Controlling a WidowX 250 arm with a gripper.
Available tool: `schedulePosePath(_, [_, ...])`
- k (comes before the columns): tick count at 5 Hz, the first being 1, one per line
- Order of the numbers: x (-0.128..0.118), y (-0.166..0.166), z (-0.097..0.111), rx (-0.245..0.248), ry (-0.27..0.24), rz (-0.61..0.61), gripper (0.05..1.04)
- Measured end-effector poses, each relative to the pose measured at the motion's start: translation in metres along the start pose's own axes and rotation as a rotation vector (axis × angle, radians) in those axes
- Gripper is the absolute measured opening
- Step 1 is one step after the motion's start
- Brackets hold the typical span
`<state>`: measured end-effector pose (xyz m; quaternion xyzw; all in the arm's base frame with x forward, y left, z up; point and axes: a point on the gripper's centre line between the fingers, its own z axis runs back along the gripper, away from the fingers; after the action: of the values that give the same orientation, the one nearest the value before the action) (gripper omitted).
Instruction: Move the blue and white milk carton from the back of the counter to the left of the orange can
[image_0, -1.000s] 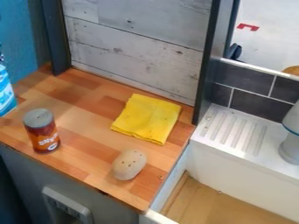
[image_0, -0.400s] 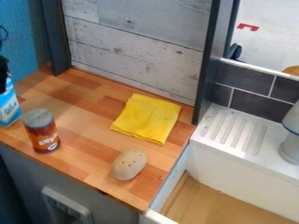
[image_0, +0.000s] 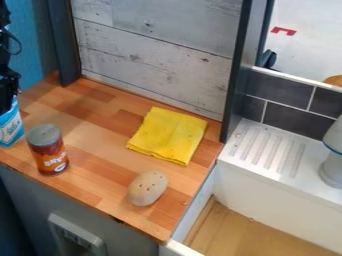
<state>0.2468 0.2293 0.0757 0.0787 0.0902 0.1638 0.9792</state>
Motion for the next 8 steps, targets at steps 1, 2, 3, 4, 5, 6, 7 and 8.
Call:
schedulePosePath(1, [0.002, -0.006, 0.006, -0.058, -0.004, -0.023, 1.014])
schedulePosePath(2, [0.003, -0.002, 0.023, -0.164, -0.058, 0.004, 1.009])
schedulePosePath(3, [0.001, 0.01, 0.058, -0.168, -0.152, 0.039, 1.008])
schedulePosePath(4, [-0.001, 0.01, 0.1, -0.151, -0.255, 0.027, 1.008])
schedulePosePath(5, [0.007, -0.032, 0.138, -0.207, -0.346, -0.121, 1.008])
schedulePosePath(6, [0.026, -0.088, 0.133, -0.257, -0.332, -0.238, 1.008])
schedulePosePath(7, [0.036, -0.148, 0.112, -0.269, -0.256, -0.297, 1.008])
schedulePosePath(8, [0.03, -0.18, 0.093, -0.177, -0.259, -0.344, 1.008])
